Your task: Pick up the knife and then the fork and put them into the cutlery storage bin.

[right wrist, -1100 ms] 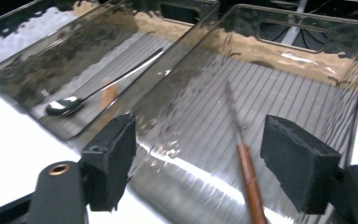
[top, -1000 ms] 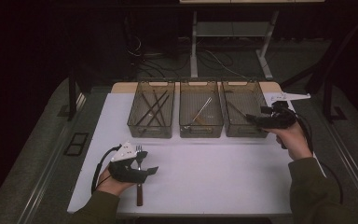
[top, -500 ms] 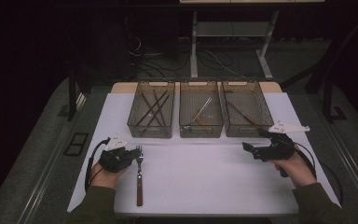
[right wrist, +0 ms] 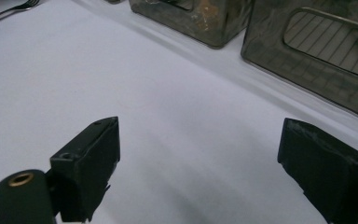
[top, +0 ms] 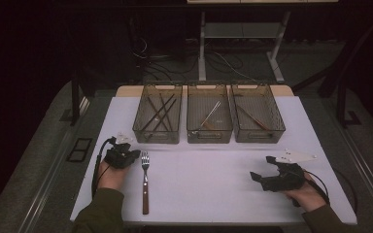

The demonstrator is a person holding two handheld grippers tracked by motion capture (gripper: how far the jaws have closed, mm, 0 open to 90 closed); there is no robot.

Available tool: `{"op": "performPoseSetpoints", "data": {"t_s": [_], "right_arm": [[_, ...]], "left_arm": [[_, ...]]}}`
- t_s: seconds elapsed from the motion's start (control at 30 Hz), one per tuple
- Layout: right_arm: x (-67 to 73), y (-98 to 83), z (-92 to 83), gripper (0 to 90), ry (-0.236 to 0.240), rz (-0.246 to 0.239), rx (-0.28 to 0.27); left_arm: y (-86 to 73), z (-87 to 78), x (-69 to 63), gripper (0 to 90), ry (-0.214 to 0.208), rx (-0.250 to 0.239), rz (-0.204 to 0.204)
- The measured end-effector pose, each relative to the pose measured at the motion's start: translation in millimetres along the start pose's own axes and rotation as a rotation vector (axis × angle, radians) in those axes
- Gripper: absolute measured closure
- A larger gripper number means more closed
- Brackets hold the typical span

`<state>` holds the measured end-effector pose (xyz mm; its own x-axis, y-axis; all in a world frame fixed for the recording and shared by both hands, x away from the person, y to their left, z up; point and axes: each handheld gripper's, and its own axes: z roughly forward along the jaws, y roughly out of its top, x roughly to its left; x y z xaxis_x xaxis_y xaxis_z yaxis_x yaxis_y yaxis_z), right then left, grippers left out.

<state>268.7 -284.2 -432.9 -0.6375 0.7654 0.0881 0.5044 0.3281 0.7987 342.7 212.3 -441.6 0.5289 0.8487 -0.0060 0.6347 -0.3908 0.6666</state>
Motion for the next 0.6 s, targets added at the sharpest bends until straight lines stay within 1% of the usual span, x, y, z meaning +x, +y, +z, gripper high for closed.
{"op": "performPoseSetpoints", "data": {"t_s": [0.07, 0.17, 0.27, 0.33, 0.4, 0.5, 0.6], "right_arm": [[0.8, 0.0, 1.7, 13.1, 0.003, -0.005, 0.001], [1.2, -0.2, 2.1, 13.1, 0.004, -0.003, 0.002], [0.6, -0.4, 1.6, 13.1, 0.002, -0.001, 0.0], [-0.2, -0.8, 1.5, 13.1, -0.007, -0.005, 0.002], [-0.9, -0.8, 1.4, 13.1, -0.006, 0.003, 0.0], [-0.6, -1.1, 2.0, 13.1, -0.006, 0.0, -0.001], [0.2, -1.7, 3.4, 13.1, -0.004, -0.008, 0.007]], "left_arm": [[4.1, 4.1, -4.9, 89.4, -0.011, 0.001, 0.02], [11.0, 8.6, -14.4, 89.4, -0.046, -0.01, 0.039], [17.4, 13.4, -24.4, 89.4, -0.068, 0.003, 0.065], [20.5, 17.1, -30.4, 89.4, -0.097, 0.01, 0.073], [23.2, 19.4, -37.0, 89.4, -0.122, 0.018, 0.1], [26.2, 20.3, -46.9, 89.4, -0.158, 0.026, 0.144], [27.2, 21.1, -57.1, 89.4, -0.202, 0.019, 0.169]]}}
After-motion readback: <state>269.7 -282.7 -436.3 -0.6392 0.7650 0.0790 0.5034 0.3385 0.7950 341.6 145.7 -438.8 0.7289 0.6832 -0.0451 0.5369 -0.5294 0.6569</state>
